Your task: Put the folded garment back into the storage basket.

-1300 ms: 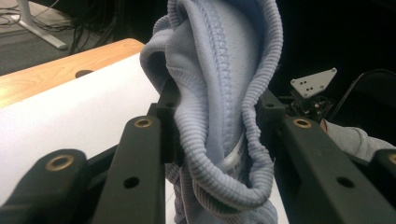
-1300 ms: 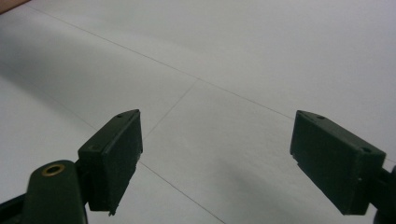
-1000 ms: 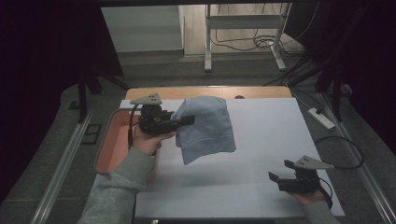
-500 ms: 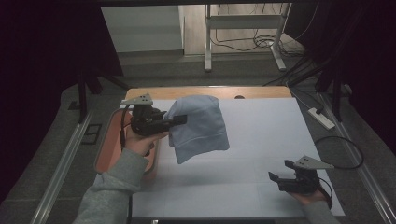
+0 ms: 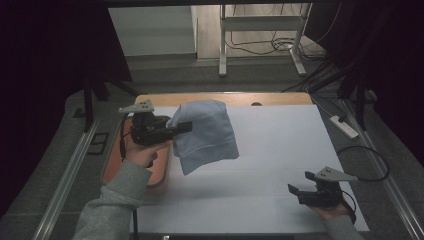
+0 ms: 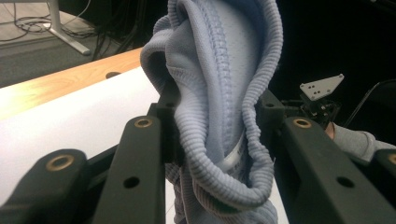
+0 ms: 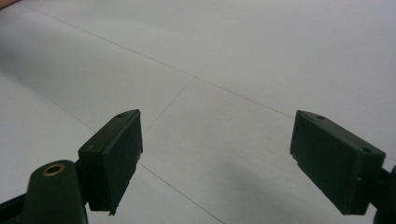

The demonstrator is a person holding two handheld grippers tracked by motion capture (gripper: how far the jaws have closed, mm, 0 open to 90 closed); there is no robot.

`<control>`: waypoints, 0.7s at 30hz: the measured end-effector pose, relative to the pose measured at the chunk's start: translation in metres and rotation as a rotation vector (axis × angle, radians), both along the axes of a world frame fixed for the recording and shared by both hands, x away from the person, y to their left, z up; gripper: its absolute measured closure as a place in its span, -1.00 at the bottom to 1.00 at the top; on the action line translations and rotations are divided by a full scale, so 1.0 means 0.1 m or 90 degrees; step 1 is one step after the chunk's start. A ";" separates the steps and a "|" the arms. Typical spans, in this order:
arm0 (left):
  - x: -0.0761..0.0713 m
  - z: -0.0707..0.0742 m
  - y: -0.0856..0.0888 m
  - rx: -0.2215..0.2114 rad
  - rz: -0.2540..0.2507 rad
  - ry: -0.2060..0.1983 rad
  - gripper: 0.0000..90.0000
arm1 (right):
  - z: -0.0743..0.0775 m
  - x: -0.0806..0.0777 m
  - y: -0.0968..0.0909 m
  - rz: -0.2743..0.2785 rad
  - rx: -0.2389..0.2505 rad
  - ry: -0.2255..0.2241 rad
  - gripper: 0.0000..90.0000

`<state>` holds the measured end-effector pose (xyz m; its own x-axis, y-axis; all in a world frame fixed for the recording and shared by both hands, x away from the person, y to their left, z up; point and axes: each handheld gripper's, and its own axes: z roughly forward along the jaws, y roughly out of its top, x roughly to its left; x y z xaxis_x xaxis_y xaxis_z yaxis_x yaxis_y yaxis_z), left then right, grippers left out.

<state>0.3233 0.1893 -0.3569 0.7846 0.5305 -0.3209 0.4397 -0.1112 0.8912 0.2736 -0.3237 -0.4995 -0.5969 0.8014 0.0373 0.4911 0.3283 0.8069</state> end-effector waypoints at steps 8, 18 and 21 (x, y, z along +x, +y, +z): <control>-0.05 0.02 0.12 -0.001 0.012 -0.003 0.41 | 0.00 0.00 -0.01 -0.003 -0.001 -0.001 -0.61; -0.08 0.05 0.23 0.000 0.026 -0.006 0.41 | 0.00 0.00 -0.01 -0.004 -0.003 0.000 -0.60; -0.08 0.04 0.25 0.001 0.031 -0.004 0.41 | 0.00 0.00 -0.02 -0.005 -0.003 -0.001 -0.60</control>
<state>0.3151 0.2145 -0.3525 0.7599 0.5683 -0.3155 0.4391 -0.0909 0.8938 0.2734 -0.3253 -0.4995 -0.5907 0.8063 0.0329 0.4929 0.3282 0.8058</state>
